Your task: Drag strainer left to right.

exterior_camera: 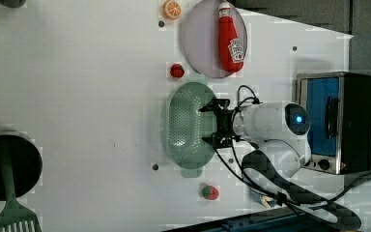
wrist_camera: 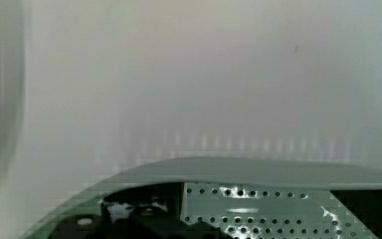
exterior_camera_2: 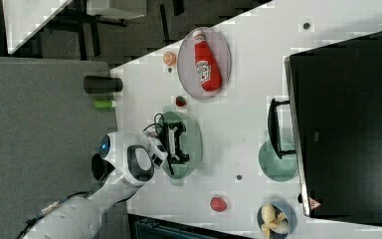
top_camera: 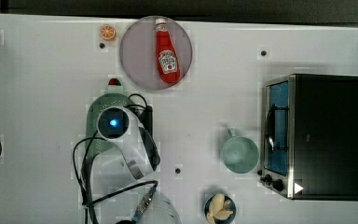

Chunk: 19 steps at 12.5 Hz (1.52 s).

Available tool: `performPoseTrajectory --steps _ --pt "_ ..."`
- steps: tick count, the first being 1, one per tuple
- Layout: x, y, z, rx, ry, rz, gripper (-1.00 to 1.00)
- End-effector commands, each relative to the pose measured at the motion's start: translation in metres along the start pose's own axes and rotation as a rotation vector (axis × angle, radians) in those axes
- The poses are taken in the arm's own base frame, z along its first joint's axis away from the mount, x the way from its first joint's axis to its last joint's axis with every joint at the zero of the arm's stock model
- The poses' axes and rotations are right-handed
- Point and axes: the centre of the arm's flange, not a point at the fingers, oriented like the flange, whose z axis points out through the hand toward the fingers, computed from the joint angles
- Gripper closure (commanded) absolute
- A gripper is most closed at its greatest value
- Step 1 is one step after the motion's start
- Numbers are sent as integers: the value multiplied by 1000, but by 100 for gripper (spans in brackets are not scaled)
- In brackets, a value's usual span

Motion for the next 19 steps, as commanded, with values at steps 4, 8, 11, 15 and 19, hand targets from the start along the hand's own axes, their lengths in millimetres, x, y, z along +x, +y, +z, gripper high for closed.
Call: performPoseTrajectory --steps 4,8,11,15,19 --pt "72 -14 -14 15 34 5 -100" --pt "106 -18 -13 13 53 2 -100" --pt "134 -20 -13 11 69 -14 -100" --pt "176 -20 -13 11 91 -28 -100" --pt "210 -18 -14 14 109 -7 -100"
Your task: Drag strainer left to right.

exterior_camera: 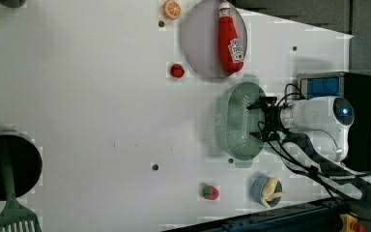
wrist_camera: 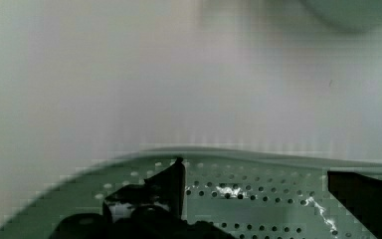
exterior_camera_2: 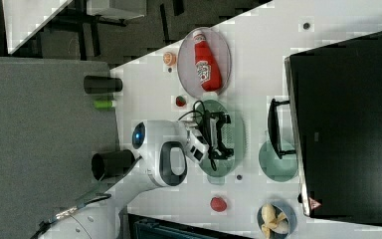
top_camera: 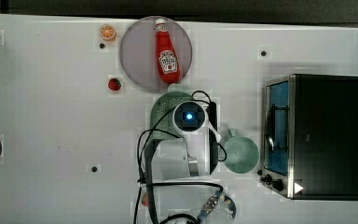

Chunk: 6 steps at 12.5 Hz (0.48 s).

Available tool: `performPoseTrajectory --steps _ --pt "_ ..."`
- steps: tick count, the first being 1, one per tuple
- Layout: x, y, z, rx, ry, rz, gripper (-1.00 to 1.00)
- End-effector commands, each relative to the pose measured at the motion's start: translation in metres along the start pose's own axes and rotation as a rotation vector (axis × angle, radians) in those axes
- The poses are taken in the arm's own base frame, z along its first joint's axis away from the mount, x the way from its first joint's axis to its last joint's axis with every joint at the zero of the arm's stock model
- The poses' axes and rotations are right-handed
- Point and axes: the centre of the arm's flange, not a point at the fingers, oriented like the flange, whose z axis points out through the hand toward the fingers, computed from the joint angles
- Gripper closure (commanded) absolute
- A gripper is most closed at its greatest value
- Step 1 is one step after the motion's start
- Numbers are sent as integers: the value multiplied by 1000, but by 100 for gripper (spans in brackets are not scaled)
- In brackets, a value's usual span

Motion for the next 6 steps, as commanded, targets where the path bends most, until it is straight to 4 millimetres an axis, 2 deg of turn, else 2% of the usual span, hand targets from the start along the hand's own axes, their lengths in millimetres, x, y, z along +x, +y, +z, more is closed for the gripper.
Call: performPoseTrajectory --steps 1,6 --pt "37 -5 -13 32 12 19 -100" --pt "58 -2 -11 26 24 -70 -100"
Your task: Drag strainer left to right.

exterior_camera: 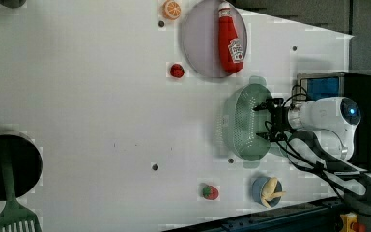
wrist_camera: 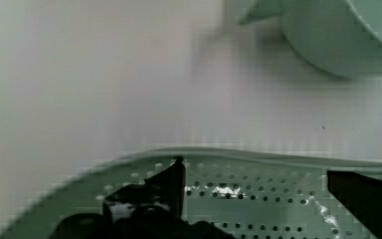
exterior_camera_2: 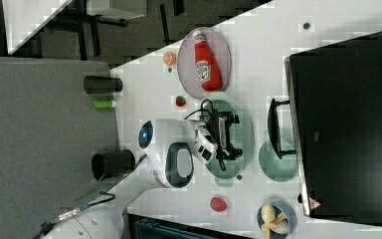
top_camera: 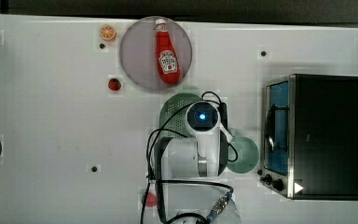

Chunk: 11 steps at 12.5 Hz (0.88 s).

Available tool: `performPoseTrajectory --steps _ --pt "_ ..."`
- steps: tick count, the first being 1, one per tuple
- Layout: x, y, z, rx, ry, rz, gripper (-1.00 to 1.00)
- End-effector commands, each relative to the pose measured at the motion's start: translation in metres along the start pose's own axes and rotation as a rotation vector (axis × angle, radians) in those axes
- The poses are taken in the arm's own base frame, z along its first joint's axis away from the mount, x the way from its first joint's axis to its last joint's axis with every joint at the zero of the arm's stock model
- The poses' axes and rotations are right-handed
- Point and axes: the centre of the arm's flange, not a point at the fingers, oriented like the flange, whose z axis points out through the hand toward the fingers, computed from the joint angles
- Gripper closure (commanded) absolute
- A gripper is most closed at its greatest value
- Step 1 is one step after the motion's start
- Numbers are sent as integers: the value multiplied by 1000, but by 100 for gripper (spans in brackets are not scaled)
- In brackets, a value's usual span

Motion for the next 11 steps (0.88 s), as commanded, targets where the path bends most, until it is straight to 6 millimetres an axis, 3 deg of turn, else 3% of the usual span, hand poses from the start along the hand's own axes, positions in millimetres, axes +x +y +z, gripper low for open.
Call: performPoseTrajectory --steps 1,3,5,7,9,11 --pt "36 -1 -13 30 23 -41 -100" --pt "43 0 -13 30 27 -30 -100" --pt "36 -3 -21 46 26 -59 -100" --pt "19 -3 -44 64 25 -271 -100" --pt "11 -6 -91 134 55 -522 -100" --pt "14 -6 -144 178 85 -626 -100"
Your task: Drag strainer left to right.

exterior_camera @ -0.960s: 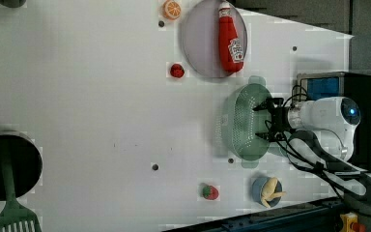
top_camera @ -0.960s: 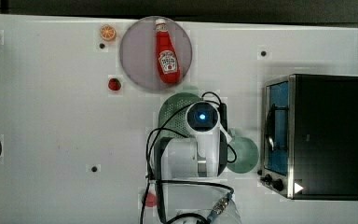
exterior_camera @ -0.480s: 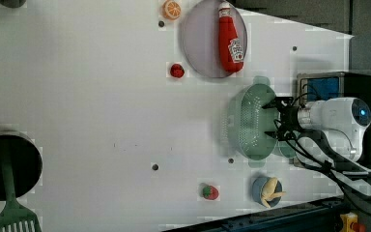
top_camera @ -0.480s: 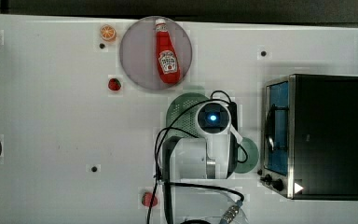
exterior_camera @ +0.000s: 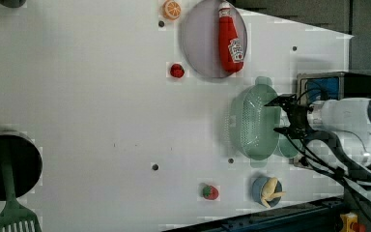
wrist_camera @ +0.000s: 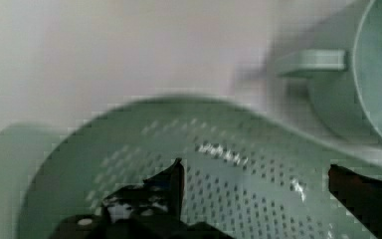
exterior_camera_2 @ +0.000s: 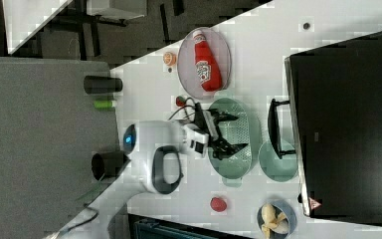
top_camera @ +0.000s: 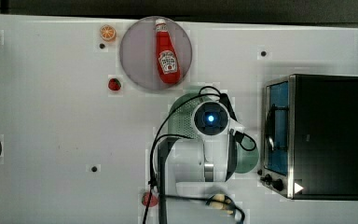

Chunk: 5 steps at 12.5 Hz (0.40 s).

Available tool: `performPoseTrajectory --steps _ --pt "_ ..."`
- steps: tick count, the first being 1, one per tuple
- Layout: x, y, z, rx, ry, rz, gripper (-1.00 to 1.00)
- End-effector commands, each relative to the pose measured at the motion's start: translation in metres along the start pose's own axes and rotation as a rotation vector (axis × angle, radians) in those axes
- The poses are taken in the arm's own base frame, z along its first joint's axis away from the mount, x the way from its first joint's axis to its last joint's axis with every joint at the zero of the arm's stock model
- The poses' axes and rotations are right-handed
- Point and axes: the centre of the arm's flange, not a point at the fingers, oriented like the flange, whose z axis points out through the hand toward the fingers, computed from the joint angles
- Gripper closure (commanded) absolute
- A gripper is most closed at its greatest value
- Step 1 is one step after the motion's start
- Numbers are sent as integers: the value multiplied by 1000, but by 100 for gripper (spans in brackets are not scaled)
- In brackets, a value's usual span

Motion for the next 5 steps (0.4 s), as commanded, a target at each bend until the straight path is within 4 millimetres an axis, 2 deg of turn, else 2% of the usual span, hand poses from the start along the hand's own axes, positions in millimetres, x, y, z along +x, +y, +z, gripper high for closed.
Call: performPoseTrajectory --steps 1,3,5 --pt "2 -11 -109 104 84 -283 -100" --pt "-5 -4 -167 107 85 -277 -100" --pt "-20 8 -225 84 61 -274 -100"
